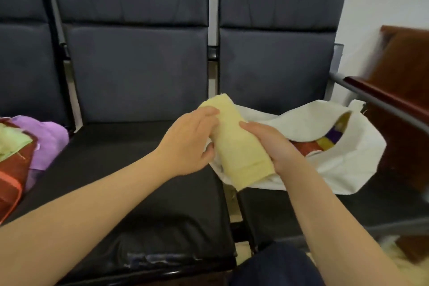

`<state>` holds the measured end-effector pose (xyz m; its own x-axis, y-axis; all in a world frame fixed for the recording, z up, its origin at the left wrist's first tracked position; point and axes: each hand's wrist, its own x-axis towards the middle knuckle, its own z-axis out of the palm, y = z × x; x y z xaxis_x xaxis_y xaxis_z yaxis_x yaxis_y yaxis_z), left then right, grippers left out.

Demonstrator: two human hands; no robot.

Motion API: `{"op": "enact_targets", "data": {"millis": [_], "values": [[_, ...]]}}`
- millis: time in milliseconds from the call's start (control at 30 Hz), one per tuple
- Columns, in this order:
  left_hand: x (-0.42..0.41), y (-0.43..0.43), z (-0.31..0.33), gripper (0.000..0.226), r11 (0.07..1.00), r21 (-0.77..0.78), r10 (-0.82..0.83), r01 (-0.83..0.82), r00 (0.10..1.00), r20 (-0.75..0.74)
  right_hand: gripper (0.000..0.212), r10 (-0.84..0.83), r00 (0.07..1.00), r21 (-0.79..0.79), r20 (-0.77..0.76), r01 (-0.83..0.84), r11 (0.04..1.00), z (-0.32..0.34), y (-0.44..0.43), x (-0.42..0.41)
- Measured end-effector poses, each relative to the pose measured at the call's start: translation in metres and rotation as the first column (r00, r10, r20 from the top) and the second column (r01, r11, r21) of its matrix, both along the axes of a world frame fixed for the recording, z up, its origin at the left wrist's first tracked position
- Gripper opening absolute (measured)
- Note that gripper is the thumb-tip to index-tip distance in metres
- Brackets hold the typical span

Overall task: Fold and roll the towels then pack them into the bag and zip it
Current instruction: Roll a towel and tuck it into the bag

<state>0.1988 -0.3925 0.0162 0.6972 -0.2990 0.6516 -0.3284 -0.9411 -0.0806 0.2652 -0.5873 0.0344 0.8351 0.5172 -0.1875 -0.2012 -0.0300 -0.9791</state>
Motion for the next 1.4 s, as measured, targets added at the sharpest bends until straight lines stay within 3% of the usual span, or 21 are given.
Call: {"op": "enact_targets", "data": {"millis": [100, 167, 233, 300, 333, 400, 433, 533, 633, 667, 733, 833, 1000, 1133, 1200, 1333, 1400], "values": [[0.03, -0.023, 0.011, 0.014, 0.998, -0.064, 0.024, -0.025, 1.0, -0.011, 0.032, -0.151, 0.988, 0.09, -0.006, 0.151, 0.984, 0.012, -0.031, 0.033], [0.056, -0.043, 0.016, 0.016, 1.0, 0.025, 0.015, -0.014, 0.999, -0.04, 0.028, -0.24, 0.971, 0.163, 0.015, 0.234, 0.958, 0.016, -0.056, 0.053], [0.081, -0.064, 0.02, 0.028, 0.977, 0.212, 0.082, -0.034, 0.971, -0.224, 0.027, -0.296, 0.955, 0.22, 0.033, 0.282, 0.934, 0.017, -0.08, 0.068], [0.104, -0.079, 0.022, 0.035, 0.886, 0.462, 0.238, -0.03, 0.885, -0.4, 0.033, -0.252, 0.963, 0.259, 0.096, 0.221, 0.94, 0.018, -0.095, 0.081], [0.115, -0.083, 0.021, 0.035, 0.839, 0.543, 0.293, -0.014, 0.853, -0.431, 0.049, -0.21, 0.961, 0.192, 0.18, 0.175, 0.966, 0.016, -0.101, 0.089], [0.133, -0.085, 0.017, 0.034, 0.762, 0.647, 0.365, -0.011, 0.833, -0.416, 0.084, -0.053, 0.966, 0.022, 0.252, 0.05, 0.999, 0.006, -0.12, 0.114], [0.141, -0.084, 0.017, 0.034, 0.737, 0.676, 0.38, -0.022, 0.84, -0.387, 0.085, 0.013, 0.964, -0.017, 0.266, -0.008, 1.0, 0.002, -0.129, 0.119], [0.152, -0.079, 0.025, 0.045, 0.814, 0.576, 0.344, -0.077, 0.862, -0.371, 0.056, 0.195, 0.963, -0.059, 0.185, -0.187, 0.981, -0.002, -0.124, 0.114], [0.156, -0.076, 0.034, 0.038, 0.866, 0.471, 0.362, -0.166, 0.859, -0.363, 0.05, 0.488, 0.869, -0.314, 0.08, -0.443, 0.84, -0.012, -0.114, 0.119], [0.157, -0.075, 0.035, 0.037, 0.883, 0.425, 0.366, -0.201, 0.86, -0.354, 0.047, 0.51, 0.857, -0.413, 0.073, -0.439, 0.798, -0.012, -0.108, 0.126], [0.16, -0.076, 0.038, 0.035, 0.899, 0.366, 0.371, -0.241, 0.862, -0.344, 0.039, 0.417, 0.894, -0.47, 0.161, -0.302, 0.829, -0.011, -0.095, 0.141], [0.164, -0.079, 0.039, 0.035, 0.903, 0.342, 0.379, -0.259, 0.856, -0.351, 0.041, 0.176, 0.927, -0.375, 0.33, -0.042, 0.926, -0.019, -0.076, 0.16], [0.162, -0.082, 0.037, 0.041, 0.9, 0.358, 0.378, -0.25, 0.857, -0.351, 0.048, 0.088, 0.818, -0.489, 0.569, 0.251, 0.836, -0.049, -0.047, 0.168], [0.16, -0.08, 0.036, 0.041, 0.891, 0.38, 0.383, -0.248, 0.861, -0.336, 0.047, 0.115, 0.847, -0.498, 0.52, 0.191, 0.846, -0.075, -0.036, 0.168], [0.156, -0.082, 0.034, 0.038, 0.888, 0.398, 0.374, -0.23, 0.865, -0.335, 0.049, 0.247, 0.84, -0.639, 0.483, 0.146, 0.755, -0.089, -0.032, 0.167], [0.154, -0.084, 0.027, 0.034, 0.887, 0.406, 0.363, -0.22, 0.876, -0.318, 0.046, 0.286, 0.789, -0.61, 0.543, 0.136, 0.781, -0.089, -0.038, 0.166], [0.153, -0.082, 0.026, 0.034, 0.889, 0.402, 0.361, -0.219, 0.875, -0.323, 0.044, 0.346, 0.756, -0.66, 0.556, 0.148, 0.737, -0.093, -0.039, 0.169]]}}
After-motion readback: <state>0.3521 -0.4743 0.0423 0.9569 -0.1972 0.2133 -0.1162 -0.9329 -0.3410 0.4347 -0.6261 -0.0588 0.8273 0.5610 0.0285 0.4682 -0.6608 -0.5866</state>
